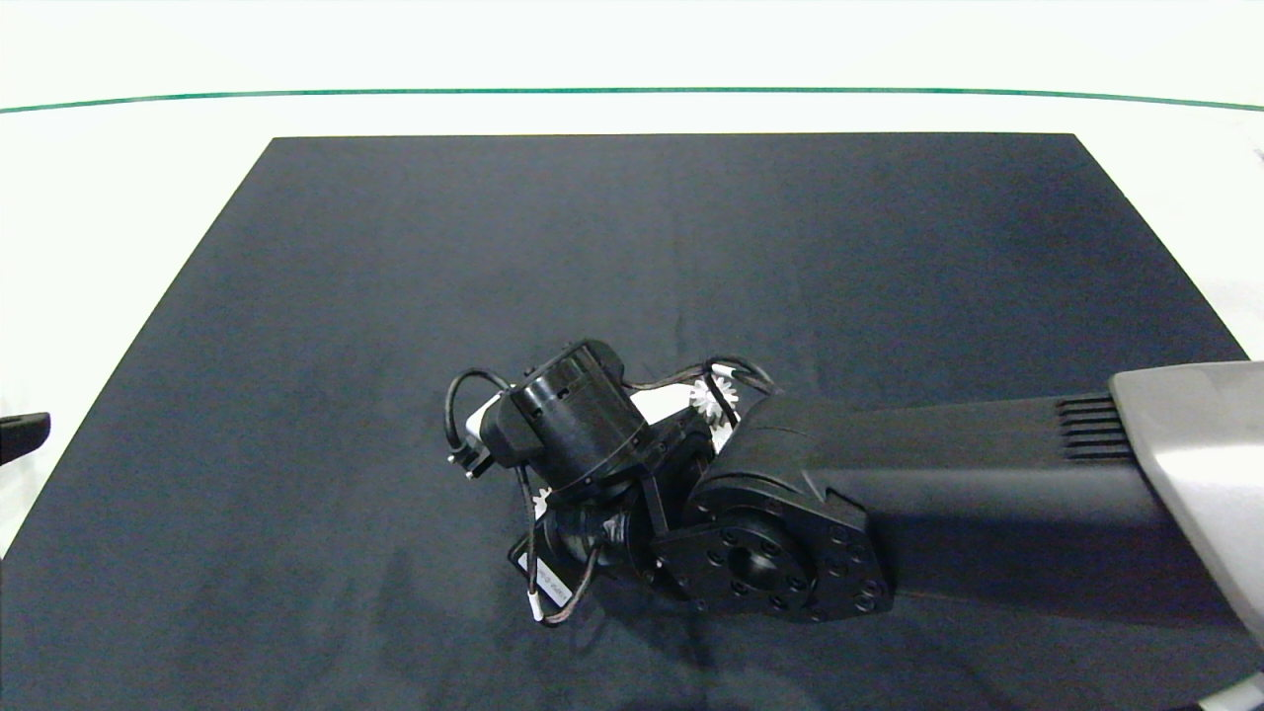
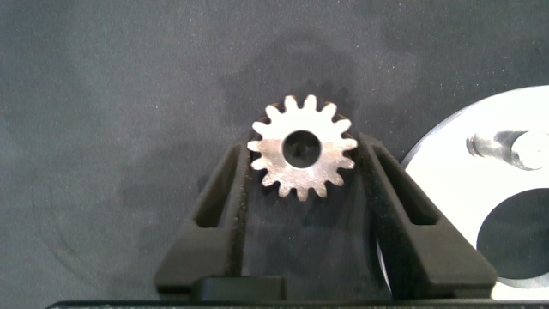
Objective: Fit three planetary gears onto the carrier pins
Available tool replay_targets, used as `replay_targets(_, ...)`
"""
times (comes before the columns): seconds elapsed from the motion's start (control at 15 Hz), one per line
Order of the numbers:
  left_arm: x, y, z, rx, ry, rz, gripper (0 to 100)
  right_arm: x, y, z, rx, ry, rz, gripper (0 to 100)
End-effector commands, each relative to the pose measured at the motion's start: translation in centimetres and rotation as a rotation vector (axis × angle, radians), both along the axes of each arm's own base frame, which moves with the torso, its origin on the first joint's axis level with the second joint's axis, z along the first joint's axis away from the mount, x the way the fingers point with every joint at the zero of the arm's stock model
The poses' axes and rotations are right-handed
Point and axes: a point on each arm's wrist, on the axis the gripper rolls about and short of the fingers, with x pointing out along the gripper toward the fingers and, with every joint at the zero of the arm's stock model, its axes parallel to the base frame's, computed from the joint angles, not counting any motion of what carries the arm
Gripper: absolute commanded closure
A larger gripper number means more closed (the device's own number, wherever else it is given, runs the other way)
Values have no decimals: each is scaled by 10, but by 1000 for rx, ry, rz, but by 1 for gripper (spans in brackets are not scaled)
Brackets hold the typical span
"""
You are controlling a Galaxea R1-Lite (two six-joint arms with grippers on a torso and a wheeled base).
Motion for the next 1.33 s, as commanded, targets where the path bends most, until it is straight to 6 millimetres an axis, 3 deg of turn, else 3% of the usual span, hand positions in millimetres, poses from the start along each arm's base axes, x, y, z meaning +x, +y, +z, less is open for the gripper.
replay_targets(0.07, 0, 0, 0, 2, 5, 0, 0, 0, 1, -1, -2, 2, 1, 61)
replay_targets(0.53, 0, 0, 0, 2, 5, 0, 0, -2, -3, 8, 36, 2, -23, 75)
replay_targets(0.8, 0, 0, 0, 0, 6, 1, 0, -4, -29, 49, 113, -44, -58, 81)
replay_targets(1.07, 1, 0, -1, 1, 9, -1, 0, 15, -50, 52, 113, -49, -129, 81)
replay_targets(1.33, 1, 0, -1, 2, 10, -3, 0, 21, -54, 49, 114, -40, -155, 81)
